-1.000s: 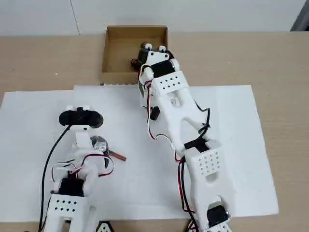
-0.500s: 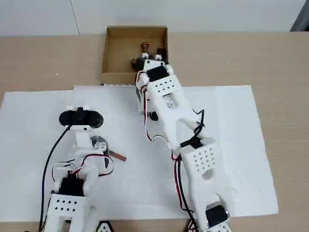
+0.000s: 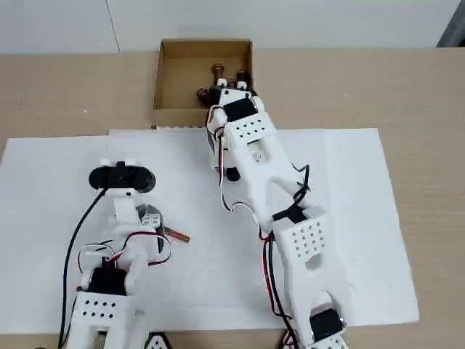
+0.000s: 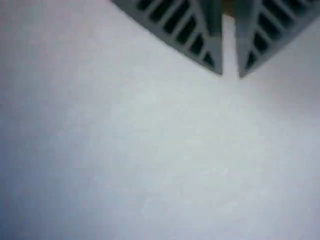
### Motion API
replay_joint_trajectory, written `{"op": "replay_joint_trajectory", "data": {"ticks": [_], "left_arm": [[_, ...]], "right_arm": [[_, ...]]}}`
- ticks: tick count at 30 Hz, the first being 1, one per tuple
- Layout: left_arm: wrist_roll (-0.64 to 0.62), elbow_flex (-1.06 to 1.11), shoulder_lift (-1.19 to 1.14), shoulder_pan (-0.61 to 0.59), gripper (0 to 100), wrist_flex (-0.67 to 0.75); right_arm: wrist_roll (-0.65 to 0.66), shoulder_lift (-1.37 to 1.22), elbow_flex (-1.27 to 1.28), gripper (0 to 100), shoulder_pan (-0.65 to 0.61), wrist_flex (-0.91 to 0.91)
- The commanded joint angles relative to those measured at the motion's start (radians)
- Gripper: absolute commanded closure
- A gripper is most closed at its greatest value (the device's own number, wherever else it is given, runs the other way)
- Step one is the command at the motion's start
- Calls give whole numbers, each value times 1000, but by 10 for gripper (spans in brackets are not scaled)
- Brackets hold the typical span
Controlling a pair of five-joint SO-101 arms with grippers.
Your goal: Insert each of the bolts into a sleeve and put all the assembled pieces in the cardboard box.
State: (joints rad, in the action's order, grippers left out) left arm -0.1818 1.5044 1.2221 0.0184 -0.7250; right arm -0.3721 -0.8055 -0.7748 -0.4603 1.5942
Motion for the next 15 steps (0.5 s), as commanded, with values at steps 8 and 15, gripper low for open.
{"op": "replay_joint_trajectory", "data": {"ticks": [8, 15], "left_arm": [[3, -5, 12, 23, 995, 18], [6, -8, 12, 14, 995, 17]], "right_arm": [[40, 371, -5, 995, -5, 119], [64, 651, 2, 996, 30, 134]]}}
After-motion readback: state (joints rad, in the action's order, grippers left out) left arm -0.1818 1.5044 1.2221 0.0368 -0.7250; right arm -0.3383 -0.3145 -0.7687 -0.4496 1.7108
